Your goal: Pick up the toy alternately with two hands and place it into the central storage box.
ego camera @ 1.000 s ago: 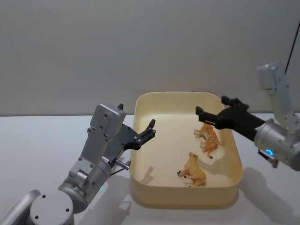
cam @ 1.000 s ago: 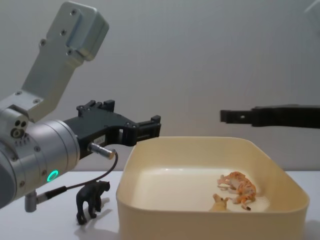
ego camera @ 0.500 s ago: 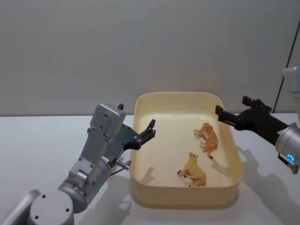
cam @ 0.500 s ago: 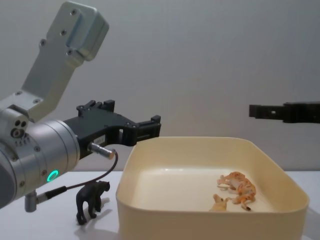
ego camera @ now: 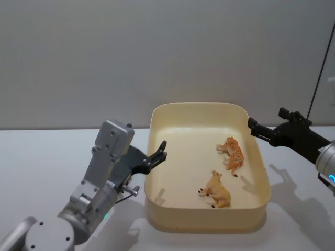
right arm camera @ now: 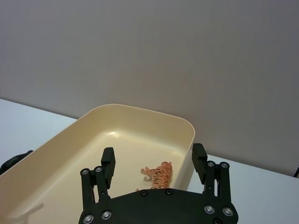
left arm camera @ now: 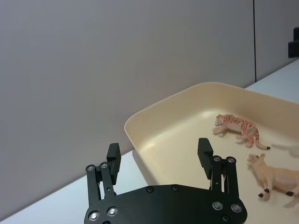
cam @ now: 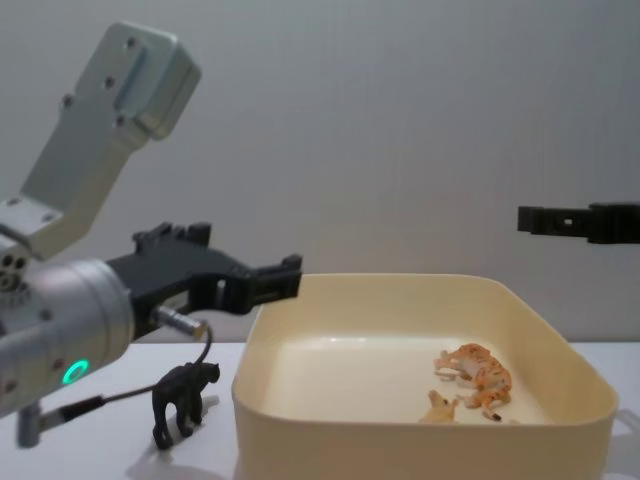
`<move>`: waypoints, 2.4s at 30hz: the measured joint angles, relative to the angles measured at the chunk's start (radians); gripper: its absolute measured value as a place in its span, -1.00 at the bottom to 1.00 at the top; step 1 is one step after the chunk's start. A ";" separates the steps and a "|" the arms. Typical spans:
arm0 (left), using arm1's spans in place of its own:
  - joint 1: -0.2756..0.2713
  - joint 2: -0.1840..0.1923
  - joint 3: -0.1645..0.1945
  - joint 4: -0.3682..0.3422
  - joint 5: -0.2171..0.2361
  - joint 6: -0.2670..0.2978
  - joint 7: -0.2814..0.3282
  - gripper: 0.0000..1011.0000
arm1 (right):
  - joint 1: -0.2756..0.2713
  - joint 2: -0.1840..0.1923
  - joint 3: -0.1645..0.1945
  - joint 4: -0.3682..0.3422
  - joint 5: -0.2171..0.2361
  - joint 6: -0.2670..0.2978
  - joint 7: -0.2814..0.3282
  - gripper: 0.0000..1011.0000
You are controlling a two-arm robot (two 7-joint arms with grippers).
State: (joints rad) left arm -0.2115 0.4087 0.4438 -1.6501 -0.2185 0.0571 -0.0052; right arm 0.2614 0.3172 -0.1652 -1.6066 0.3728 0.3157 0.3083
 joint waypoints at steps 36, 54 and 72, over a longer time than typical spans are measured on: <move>0.027 0.094 -0.083 0.113 -0.175 0.054 -0.152 0.98 | -0.012 0.009 0.007 -0.015 0.010 0.000 -0.008 0.98; -0.063 0.059 -0.094 0.239 -0.137 0.105 -0.257 0.98 | -0.013 0.010 0.007 -0.015 0.010 0.000 -0.008 0.98; -0.153 0.003 -0.090 0.398 -0.142 0.087 -0.337 0.80 | -0.013 0.010 0.007 -0.015 0.010 0.000 -0.008 0.98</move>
State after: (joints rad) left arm -0.3649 0.4112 0.3537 -1.2520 -0.3604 0.1444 -0.3419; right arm 0.2484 0.3269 -0.1585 -1.6216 0.3827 0.3157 0.3007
